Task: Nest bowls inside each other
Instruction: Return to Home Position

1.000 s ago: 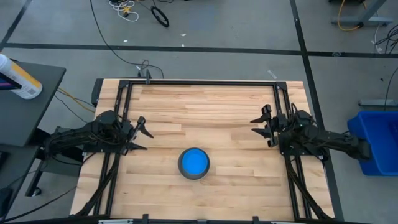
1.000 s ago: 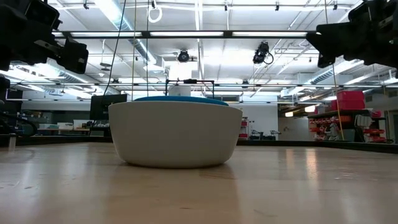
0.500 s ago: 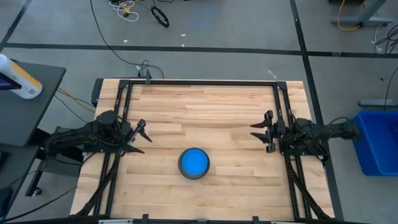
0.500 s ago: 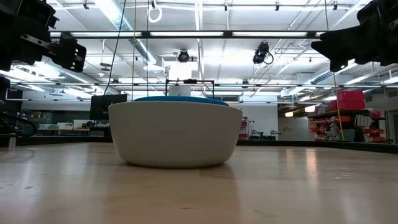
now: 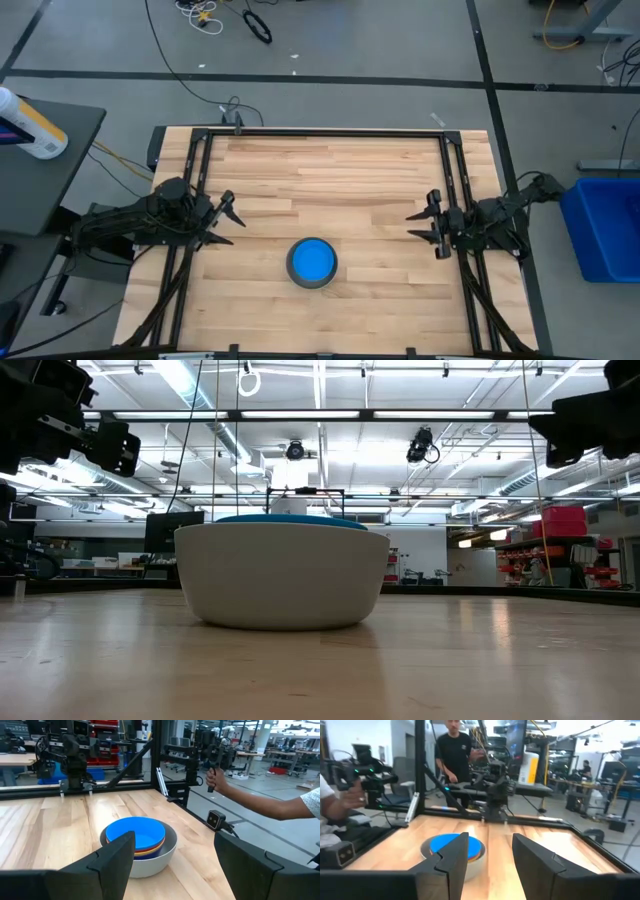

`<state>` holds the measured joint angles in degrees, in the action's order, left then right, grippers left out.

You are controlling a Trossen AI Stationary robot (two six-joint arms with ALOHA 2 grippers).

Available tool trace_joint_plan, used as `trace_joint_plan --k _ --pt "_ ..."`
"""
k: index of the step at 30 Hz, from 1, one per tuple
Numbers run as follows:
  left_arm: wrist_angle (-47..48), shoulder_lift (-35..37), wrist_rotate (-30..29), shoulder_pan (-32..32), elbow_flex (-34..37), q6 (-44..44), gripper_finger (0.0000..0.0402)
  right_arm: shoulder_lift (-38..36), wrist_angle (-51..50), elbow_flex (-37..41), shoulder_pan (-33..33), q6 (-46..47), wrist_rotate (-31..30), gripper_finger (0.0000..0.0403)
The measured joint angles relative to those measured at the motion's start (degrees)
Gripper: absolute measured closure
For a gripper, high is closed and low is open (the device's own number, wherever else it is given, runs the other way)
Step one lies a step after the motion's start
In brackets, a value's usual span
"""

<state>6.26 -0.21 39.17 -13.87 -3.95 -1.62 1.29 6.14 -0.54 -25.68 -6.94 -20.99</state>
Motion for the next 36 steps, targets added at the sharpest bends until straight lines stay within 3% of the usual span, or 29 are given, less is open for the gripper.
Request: trace_joint_plan --k 10,19,25,30,33,36 --pt "-1.46 -0.02 -0.86 0.0 0.15 -1.44 0.0124 -1.3 -0.19 0.0 -0.21 -1.55 -0.25 0.0238" --pt "-2.76 -0.04 -13.04 0.0 0.59 -2.38 0.0124 -1.3 -1.66 0.0 3.27 0.48 7.15 0.024" --pt "-3.27 -0.02 -17.39 0.02 0.54 -2.32 0.0124 -1.3 -3.57 0.0 3.57 3.71 7.67 0.0237" --pt "-15.99 0.0 -31.14 -0.02 2.91 -9.23 0.0124 -1.3 -3.04 0.0 3.57 2.58 7.66 0.024" --pt "-16.32 -0.55 -32.54 0.1 3.48 -10.22 0.0124 -1.3 -3.28 0.0 3.57 2.4 7.67 0.0242" --pt "-12.2 -1.33 -30.33 0.11 3.48 -6.82 0.0124 -1.3 -3.43 0.0 3.57 2.18 7.66 0.0241"
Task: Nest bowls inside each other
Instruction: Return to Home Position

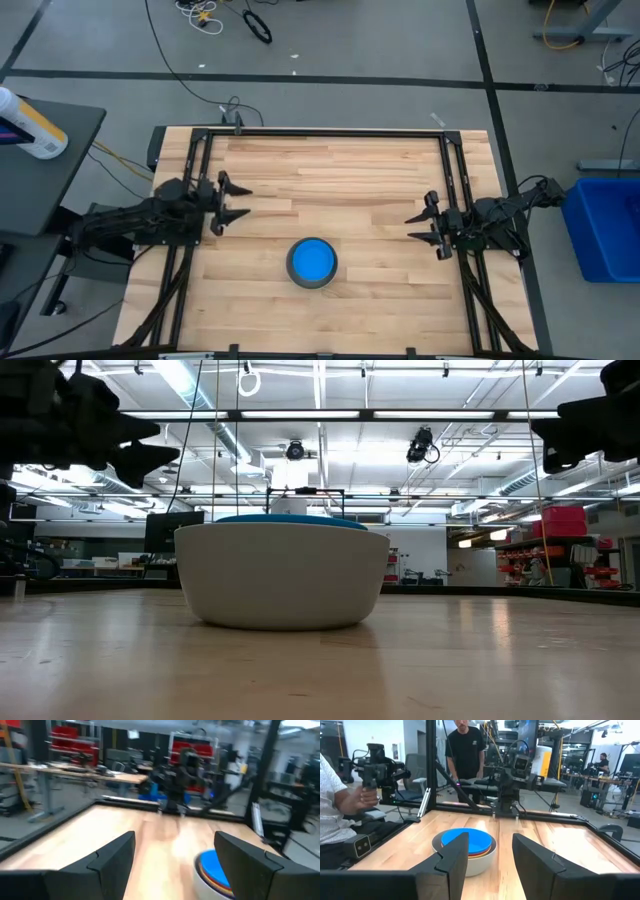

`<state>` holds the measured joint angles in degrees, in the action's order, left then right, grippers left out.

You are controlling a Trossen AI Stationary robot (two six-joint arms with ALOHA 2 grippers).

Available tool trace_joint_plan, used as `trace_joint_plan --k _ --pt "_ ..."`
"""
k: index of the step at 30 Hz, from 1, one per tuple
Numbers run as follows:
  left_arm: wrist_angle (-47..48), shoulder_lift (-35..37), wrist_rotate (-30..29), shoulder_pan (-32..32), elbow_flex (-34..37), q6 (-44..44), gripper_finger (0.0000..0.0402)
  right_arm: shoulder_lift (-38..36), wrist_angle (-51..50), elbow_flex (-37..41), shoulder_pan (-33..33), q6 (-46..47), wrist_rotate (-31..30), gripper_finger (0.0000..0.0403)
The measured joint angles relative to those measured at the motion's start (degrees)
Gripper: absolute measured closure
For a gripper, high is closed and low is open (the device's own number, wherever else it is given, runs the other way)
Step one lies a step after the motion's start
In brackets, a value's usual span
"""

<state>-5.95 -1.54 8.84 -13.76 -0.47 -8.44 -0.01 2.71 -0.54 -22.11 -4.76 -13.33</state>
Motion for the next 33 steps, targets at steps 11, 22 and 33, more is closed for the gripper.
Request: trace_joint_plan --k 11,22,33 --pt "1.98 -0.68 6.11 8.22 0.0 2.66 0.0124 0.0 -0.03 0.0 -0.04 -1.29 0.39 0.0241" --pt "4.59 -1.8 -9.4 19.33 -0.02 4.91 0.0124 0.44 -0.03 0.0 -0.04 -1.92 0.47 0.0238" --pt "4.0 -1.79 -11.06 19.91 0.04 6.55 0.0124 5.64 -0.04 0.0 -0.04 2.78 0.47 0.024"
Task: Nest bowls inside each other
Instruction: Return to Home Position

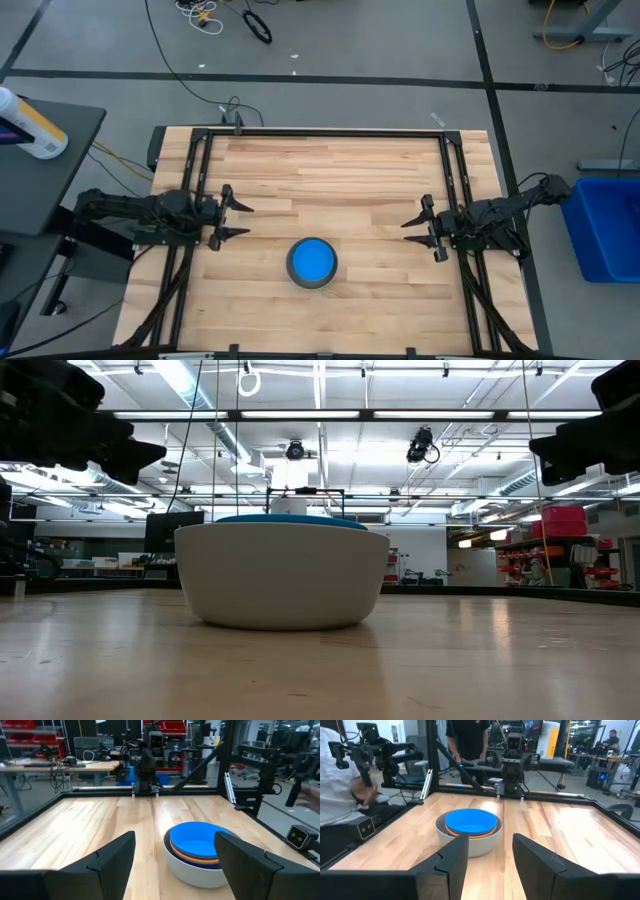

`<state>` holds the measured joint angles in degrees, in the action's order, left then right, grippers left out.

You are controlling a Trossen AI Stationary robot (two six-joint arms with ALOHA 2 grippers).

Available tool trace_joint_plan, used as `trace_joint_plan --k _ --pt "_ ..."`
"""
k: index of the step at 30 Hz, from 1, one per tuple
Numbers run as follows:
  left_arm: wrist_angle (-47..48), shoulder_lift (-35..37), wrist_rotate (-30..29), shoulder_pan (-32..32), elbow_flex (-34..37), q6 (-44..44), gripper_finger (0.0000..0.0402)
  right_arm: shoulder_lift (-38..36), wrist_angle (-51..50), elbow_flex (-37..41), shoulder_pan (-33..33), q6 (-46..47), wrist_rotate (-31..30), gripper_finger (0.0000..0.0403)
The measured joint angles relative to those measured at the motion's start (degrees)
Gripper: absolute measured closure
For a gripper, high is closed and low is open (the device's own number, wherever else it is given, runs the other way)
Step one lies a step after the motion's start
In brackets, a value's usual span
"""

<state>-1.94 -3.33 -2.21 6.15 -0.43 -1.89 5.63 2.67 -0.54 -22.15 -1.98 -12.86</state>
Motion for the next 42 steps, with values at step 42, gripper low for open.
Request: trace_joint_plan --k 42 --pt "-1.85 -0.02 0.89 -0.02 0.04 10.95 0.0124 0.28 0.06 0.0 0.0 0.02 -0.02 0.0241"
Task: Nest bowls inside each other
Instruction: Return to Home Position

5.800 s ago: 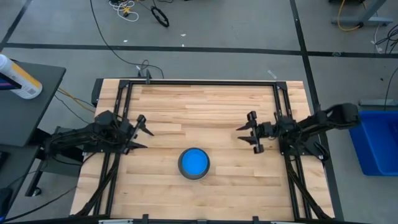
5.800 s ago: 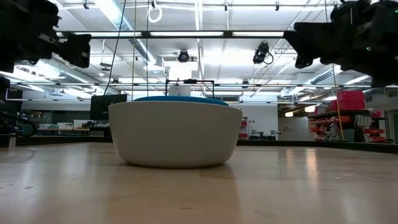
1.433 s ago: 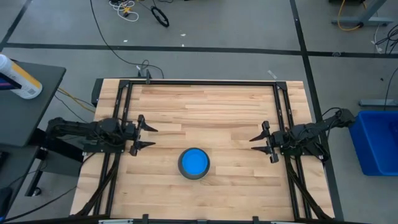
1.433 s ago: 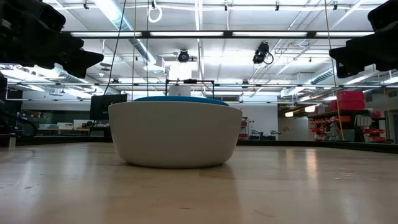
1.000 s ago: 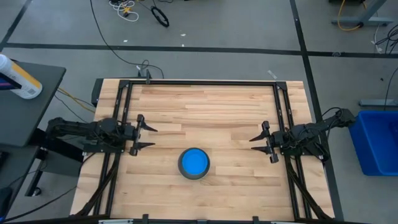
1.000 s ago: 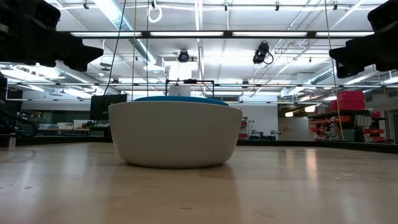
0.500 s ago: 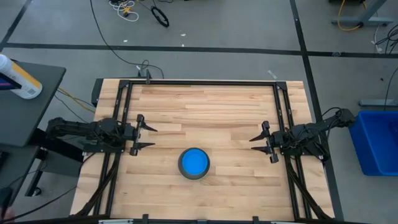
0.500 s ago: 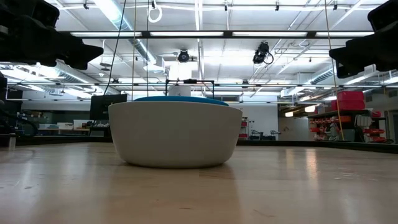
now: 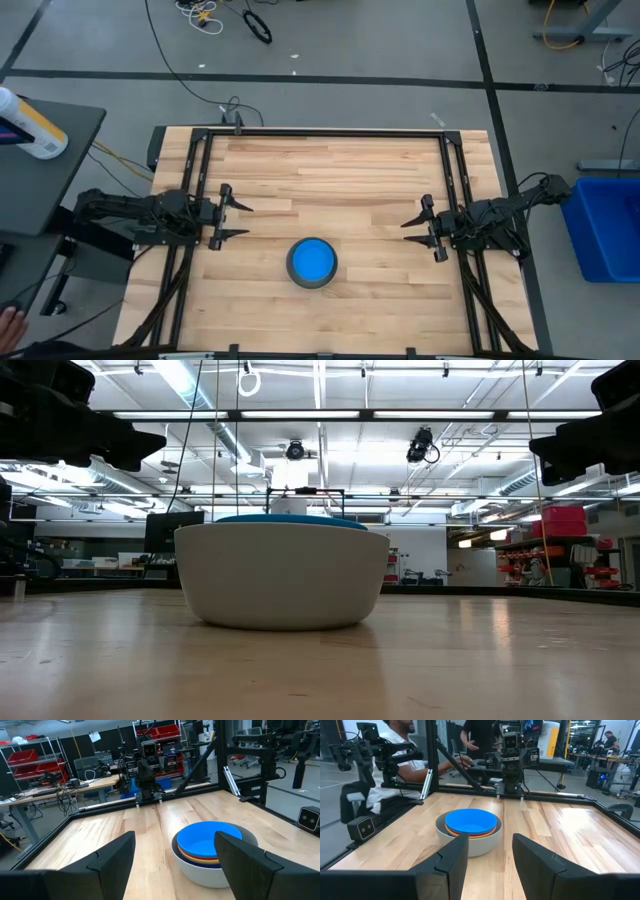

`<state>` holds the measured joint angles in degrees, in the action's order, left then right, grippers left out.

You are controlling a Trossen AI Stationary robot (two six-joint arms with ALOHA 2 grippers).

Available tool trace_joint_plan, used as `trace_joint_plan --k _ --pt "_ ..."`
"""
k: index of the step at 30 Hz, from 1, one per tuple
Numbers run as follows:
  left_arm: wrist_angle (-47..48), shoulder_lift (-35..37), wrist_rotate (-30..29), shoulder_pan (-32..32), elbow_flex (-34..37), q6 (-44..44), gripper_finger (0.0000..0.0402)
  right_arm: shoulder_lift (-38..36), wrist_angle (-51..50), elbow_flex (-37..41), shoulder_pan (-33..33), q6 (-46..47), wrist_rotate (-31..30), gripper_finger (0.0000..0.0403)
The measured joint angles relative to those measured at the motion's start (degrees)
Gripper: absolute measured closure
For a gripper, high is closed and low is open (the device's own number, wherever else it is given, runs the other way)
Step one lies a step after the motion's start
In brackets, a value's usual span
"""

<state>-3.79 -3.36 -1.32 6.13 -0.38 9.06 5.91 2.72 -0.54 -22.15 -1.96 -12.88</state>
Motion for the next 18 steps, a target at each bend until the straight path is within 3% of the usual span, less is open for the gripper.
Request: trace_joint_plan --k 18 --pt "0.0 0.0 0.0 0.01 0.0 -0.01 0.0124 0.02 0.02 -0.02 0.0 0.0 0.0 0.0235"
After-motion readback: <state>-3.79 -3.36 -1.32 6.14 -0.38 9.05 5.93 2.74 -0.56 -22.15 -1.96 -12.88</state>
